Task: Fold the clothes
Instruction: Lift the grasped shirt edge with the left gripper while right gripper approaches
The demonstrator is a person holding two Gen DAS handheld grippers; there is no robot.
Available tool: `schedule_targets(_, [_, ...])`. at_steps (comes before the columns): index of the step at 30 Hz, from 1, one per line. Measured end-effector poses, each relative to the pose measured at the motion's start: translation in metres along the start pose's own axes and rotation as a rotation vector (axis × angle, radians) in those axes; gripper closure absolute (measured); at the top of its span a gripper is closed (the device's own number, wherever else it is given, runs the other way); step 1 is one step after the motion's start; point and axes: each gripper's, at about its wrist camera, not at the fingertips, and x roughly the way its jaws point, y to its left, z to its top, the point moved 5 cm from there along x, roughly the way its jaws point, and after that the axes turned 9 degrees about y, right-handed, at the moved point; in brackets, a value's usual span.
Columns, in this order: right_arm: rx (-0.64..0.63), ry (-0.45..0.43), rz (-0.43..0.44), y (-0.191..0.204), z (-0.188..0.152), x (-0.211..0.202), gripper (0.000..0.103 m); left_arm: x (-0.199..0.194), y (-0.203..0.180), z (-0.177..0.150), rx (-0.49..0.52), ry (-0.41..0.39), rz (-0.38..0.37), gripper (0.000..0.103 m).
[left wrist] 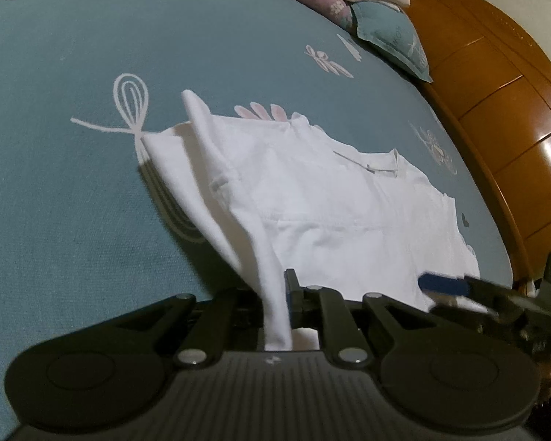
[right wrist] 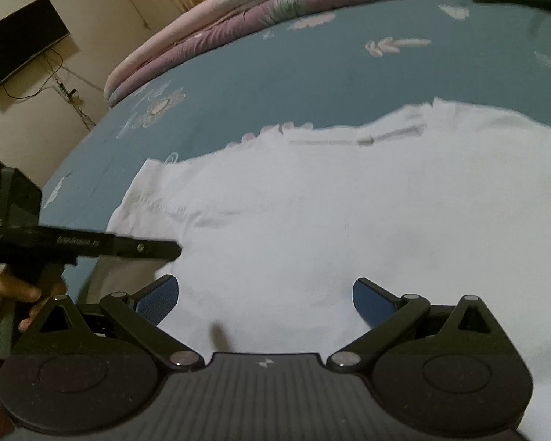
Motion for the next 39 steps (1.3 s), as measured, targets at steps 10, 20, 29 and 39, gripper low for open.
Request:
schedule_targets(10, [0.001, -0.033, -0.025, -0.014, 0.064, 0.035, 0.0, 0.001, 0.003, -0.001, 0.006, -0.008, -0.029, 0.092])
schedule_targets(20, [0.052, -0.007, 0.022, -0.012, 0.052, 0.015, 0.0, 0.0, -0.002, -0.001, 0.01, -0.004, 0.003, 0.092])
schedule_targets(29, [0.085, 0.094, 0.036, 0.005, -0.023, -0.014, 0.0, 0.001, -0.014, 0.002, 0.009, 0.017, 0.094, 0.092])
schedule_targets(39, [0.149, 0.039, 0.055, -0.016, -0.042, -0.057, 0.0, -0.002, -0.029, 0.009, 0.034, 0.062, 0.154, 0.094])
